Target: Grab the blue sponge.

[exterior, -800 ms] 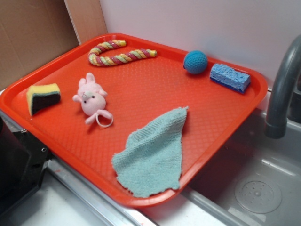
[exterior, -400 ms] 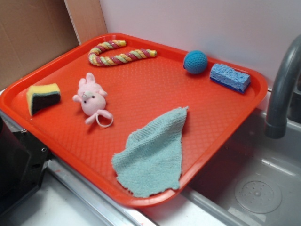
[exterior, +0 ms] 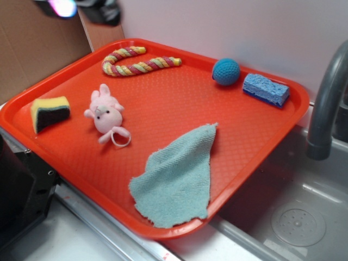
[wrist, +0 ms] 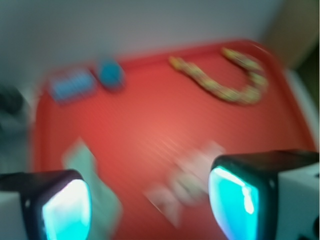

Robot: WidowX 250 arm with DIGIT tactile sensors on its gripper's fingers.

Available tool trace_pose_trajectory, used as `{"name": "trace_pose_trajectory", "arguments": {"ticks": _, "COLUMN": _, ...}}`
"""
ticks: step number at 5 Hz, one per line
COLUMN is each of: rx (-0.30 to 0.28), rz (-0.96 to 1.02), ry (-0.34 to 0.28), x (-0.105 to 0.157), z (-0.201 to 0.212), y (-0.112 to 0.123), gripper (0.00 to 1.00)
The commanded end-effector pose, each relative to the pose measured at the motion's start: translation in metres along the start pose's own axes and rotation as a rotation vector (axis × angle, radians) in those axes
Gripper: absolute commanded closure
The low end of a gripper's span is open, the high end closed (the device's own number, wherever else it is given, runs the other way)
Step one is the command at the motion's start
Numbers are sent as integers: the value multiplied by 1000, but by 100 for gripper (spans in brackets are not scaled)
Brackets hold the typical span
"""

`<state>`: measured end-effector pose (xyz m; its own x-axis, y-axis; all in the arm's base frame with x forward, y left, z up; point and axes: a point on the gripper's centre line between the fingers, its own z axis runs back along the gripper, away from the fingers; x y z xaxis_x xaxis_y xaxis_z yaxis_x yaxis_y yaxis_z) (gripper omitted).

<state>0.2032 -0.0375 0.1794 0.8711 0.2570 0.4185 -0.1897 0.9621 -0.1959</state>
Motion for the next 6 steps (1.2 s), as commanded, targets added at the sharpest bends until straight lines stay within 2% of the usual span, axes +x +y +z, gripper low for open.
{"name": "trace_pose_trajectory", "arguments": {"ticks": 1, "rx": -19, "rz": 15, "ry": -34, "x": 14, "z": 5, "y": -5, "gripper": 0}}
{"name": "trace_pose_trajectory", "arguments": {"ticks": 2, "rx": -19, "rz": 15, "ry": -34, "x": 14, "z": 5, "y": -5, "gripper": 0}}
{"name": "trace_pose_trajectory", "arguments": {"ticks": 3, "rx": 70, "rz": 17, "ry": -32, "x": 24, "z": -35, "y": -29, "gripper": 0}}
{"name": "trace_pose_trajectory", "arguments": {"ticks": 4, "rx": 52, "rz": 164, "ry": -69, "x": 30, "z": -74, "y": -55, "gripper": 0}}
{"name": "trace_pose_trajectory", "arguments": {"ticks": 5, "rx": 87, "rz": 212, "ry": -66, "x": 33, "z": -103, "y": -59, "gripper": 0}}
{"name": "trace_pose_trajectory", "arguments": {"ticks": 6, "rx": 98, "rz": 218, "ry": -74, "x": 42, "z": -121, "y": -58, "gripper": 0}}
